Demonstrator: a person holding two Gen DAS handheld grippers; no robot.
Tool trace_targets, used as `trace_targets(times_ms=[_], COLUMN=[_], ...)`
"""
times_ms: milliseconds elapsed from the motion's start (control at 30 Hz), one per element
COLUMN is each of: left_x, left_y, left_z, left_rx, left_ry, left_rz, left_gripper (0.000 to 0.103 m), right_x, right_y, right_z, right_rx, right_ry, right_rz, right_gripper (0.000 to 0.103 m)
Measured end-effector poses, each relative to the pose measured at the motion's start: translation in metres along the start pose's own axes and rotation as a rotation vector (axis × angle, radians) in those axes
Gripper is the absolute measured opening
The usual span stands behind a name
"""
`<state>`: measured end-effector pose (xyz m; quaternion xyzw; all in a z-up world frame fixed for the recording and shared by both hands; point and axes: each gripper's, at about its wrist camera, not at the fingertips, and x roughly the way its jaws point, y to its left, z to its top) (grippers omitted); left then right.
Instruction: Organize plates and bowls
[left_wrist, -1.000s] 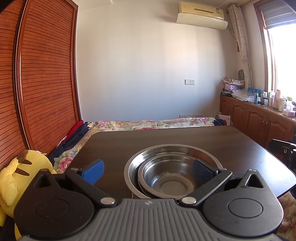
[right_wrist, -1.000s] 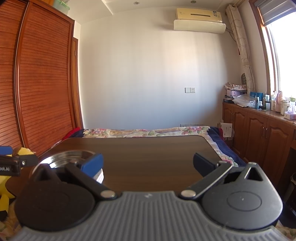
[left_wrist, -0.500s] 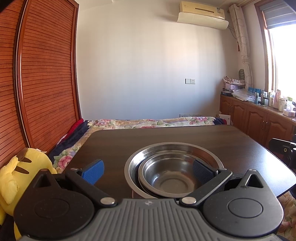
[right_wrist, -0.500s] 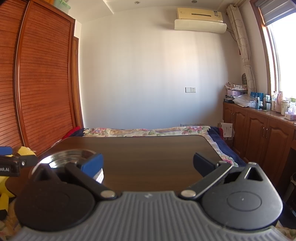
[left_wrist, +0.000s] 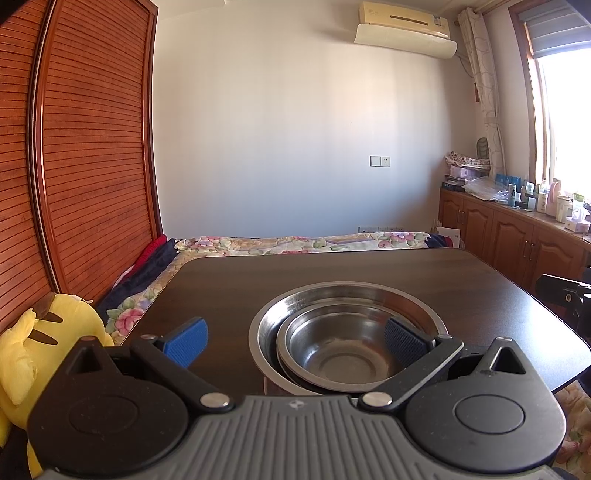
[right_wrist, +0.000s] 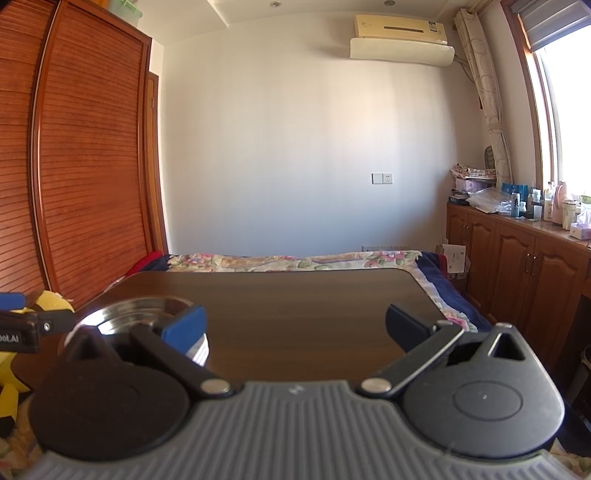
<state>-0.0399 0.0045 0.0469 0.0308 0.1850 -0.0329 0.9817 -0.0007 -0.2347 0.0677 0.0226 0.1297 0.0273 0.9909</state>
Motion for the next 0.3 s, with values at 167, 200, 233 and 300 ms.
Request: trace_targets(times_ms=[167, 200, 233, 300], left_x=[0.0002, 0.0001, 0.0002, 0.0001], left_y=[0.0003, 0.0003, 0.0003, 0.0004], left_z=[-0.0003, -0.0003, -0.0003, -0.0003], left_rx=[-0.001, -0.001, -0.001, -0.001], left_ry=[0.0, 0.0, 0.0, 0.0], left_rz=[0.0, 0.0, 0.0, 0.0], left_gripper=[0.103, 0.103, 0.103, 0.103], right_x=[0.0, -0.0001, -0.0001, 0.0001], right_y=[0.001, 0.0011, 0.0012, 0.0011], right_z=[-0.0008, -0.0009, -0.0012, -0.0012], right_rx=[-0.001, 0.0, 0.0, 0.0], right_ry=[0.002, 0.001, 0.001, 0.002], right_rz=[0.001, 0.001, 0.001, 0.001], right_gripper=[0.103, 0.103, 0.103, 0.103])
